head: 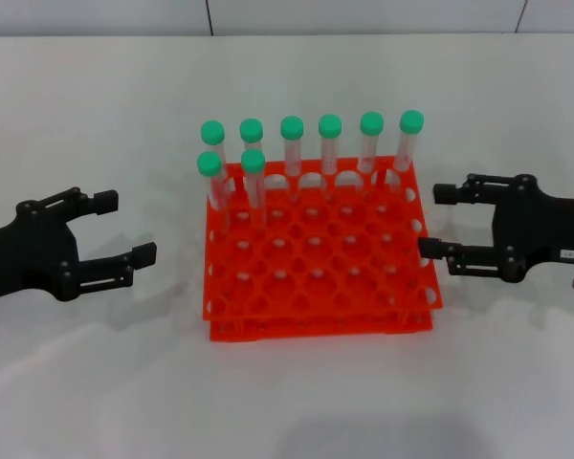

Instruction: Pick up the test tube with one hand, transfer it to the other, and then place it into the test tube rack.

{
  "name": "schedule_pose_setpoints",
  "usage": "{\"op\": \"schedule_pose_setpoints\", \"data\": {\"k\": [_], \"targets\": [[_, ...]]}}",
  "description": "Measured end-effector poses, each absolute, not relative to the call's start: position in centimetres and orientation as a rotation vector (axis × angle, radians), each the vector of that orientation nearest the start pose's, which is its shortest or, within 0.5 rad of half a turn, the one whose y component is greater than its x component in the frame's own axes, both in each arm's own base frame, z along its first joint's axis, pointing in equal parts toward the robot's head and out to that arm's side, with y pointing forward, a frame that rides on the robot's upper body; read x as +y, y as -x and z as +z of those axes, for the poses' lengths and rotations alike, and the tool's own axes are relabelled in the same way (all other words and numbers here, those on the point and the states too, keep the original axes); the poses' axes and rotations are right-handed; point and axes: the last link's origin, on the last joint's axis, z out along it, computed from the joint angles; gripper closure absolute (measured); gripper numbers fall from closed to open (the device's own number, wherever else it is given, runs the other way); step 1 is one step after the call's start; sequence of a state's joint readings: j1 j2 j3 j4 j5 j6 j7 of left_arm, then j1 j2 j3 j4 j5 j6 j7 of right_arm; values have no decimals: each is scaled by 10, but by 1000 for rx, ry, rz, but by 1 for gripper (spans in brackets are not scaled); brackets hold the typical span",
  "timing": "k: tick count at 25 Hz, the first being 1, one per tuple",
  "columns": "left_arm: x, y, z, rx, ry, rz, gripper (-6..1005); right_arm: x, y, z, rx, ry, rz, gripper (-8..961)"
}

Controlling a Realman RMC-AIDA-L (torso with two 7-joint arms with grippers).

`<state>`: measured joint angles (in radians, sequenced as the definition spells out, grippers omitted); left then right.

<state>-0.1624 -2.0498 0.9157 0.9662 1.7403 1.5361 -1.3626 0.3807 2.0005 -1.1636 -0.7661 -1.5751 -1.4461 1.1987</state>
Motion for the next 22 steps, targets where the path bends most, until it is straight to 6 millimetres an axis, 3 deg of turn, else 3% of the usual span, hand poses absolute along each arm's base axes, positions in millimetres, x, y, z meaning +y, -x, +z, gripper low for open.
{"op": "schedule_pose_setpoints", "data": {"k": [6,16,22], "targets": [[270,303,47,-551,2604,-627,118,319,-265,0,307,2703,689,237],[272,303,45,-577,2669,-638,118,318,-267,0,314,2698,683,85],[273,301,44,-568,2687,-638,118,317,-268,0,316,2704,683,85]]}}
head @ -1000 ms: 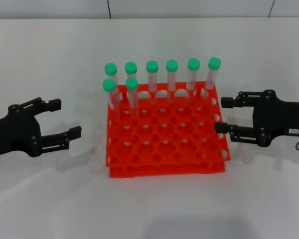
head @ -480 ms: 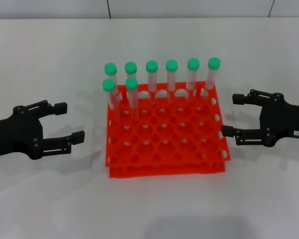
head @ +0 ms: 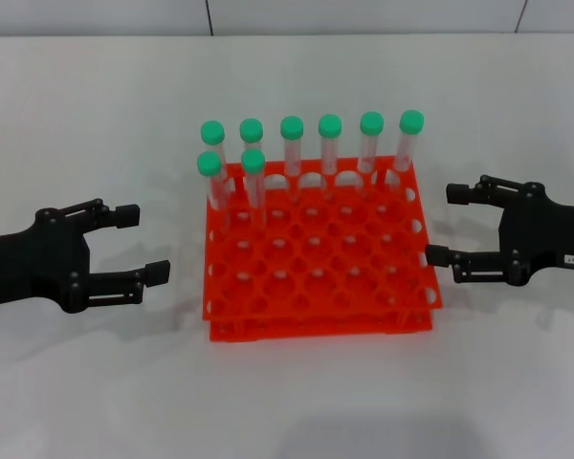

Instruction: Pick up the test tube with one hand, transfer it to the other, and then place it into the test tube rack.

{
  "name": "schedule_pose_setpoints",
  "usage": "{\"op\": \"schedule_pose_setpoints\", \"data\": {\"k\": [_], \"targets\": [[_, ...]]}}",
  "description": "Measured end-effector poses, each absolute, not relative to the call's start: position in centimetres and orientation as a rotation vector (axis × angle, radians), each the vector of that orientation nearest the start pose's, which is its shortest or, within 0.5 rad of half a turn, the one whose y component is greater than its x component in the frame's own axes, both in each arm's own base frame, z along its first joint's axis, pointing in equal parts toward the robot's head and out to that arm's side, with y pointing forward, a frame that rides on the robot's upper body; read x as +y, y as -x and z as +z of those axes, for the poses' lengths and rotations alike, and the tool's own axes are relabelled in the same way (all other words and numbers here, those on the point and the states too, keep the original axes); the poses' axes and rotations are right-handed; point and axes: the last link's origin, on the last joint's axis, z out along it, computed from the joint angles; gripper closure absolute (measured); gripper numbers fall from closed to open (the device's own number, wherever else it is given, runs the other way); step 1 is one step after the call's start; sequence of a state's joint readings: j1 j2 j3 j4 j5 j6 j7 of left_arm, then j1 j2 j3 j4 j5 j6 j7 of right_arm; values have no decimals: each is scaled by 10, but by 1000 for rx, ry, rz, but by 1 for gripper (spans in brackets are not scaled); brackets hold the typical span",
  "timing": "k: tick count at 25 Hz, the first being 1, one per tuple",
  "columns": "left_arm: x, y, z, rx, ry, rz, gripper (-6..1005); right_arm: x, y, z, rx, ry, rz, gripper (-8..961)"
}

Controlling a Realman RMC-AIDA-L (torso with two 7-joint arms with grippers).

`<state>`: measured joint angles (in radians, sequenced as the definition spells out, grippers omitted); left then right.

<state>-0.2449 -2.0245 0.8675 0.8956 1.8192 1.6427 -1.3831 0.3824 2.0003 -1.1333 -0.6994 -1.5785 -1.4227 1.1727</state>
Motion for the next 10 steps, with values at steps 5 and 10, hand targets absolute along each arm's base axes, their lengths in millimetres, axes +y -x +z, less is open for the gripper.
{"op": "schedule_pose_setpoints", "data": {"k": [5,10], "targets": [[274,301,43,-567,2690,-635,118,317,-268,-2,318,2712,668,85],[274,301,43,-567,2688,-633,118,317,-269,-2,323,2716,657,85]]}}
